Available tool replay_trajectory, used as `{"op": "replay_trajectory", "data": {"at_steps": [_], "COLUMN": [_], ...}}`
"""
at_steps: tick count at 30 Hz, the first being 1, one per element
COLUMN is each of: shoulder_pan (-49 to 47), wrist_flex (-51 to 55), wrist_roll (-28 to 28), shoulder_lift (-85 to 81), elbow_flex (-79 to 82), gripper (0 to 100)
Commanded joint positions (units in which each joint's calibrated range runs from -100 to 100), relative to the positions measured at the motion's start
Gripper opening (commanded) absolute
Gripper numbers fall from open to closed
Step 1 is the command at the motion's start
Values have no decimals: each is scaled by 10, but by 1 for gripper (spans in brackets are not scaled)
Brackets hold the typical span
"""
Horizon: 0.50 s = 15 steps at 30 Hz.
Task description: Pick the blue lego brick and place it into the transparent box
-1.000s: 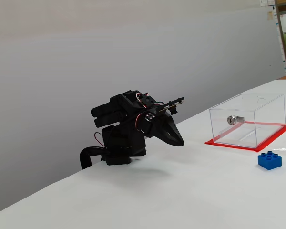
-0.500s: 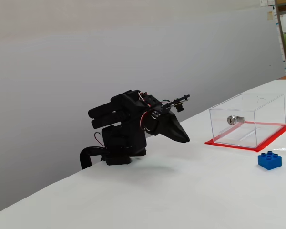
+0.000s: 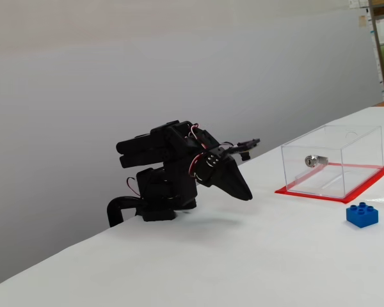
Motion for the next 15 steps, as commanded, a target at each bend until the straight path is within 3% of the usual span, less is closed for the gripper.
{"op": "replay_trajectory", "data": {"at_steps": [1, 15], "shoulder_pan": [-3, -1], "wrist_flex": [2, 13], "wrist_roll": [1, -4], "shoulder_lift": [48, 113], "elbow_flex": [-50, -236], "gripper": [1, 2]}}
